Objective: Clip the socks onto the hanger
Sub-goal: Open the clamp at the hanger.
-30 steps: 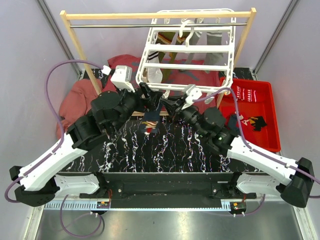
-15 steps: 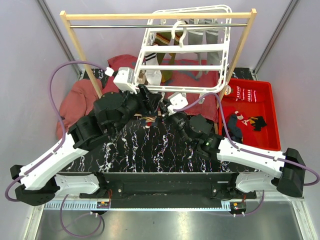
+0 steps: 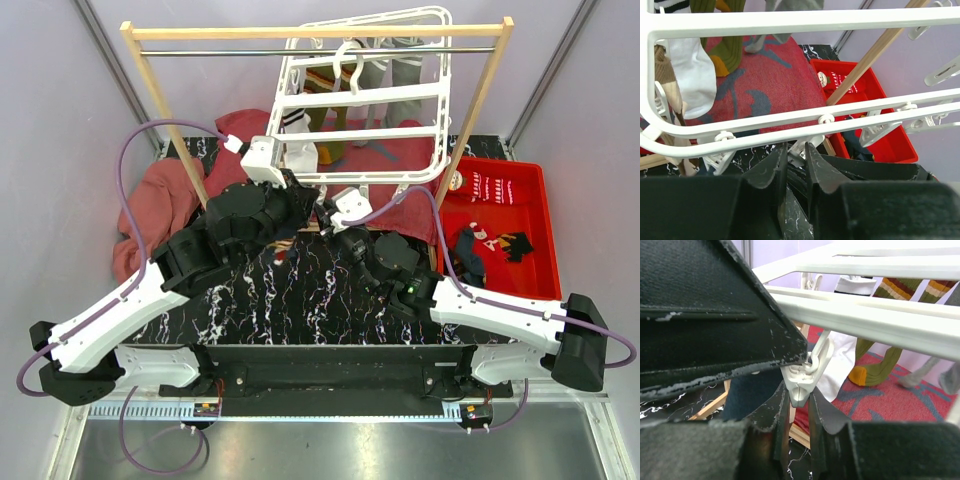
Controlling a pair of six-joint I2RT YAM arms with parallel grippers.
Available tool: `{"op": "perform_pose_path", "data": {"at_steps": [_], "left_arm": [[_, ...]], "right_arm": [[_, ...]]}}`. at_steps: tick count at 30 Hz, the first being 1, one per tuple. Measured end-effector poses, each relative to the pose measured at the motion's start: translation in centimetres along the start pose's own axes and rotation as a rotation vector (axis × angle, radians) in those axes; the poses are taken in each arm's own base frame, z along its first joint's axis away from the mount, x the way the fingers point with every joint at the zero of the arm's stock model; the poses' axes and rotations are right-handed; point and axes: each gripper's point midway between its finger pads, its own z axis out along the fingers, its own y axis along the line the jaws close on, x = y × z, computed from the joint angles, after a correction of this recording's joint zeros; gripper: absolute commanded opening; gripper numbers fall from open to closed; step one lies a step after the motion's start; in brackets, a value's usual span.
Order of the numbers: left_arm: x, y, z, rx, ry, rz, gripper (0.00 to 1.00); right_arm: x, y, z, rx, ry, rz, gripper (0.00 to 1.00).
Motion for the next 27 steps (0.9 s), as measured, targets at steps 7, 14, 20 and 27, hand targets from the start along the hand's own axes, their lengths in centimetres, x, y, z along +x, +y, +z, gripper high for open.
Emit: {"op": "perform_pose_path", "data": {"at_steps": [7, 14, 20, 27], "left_arm": [[-0.2, 0.1, 0.0, -0.009, -0.01, 0.003, 0.02], [-0.5, 0.1, 0.0, -0.009, -0.026, 0.019, 0.0], [-0.9, 0.0, -0.1, -0.002, -0.028, 0.035, 0.0], [-1.5, -0.5, -0.5, 0.023, -0.029, 0.034, 0.0]], "right_arm": [[-0.3, 0.1, -0.4, -0.008, 0.003, 0.034, 0.38], [-0.5, 0.9, -1.7, -0.087, -0.003, 0.078, 0.5], [-0.1, 2.1, -2.8, -0.176, 0.009, 0.127, 0.54], [-0.2, 0.2, -3.5, -0.252, -0.002, 0.255, 0.55]]}}
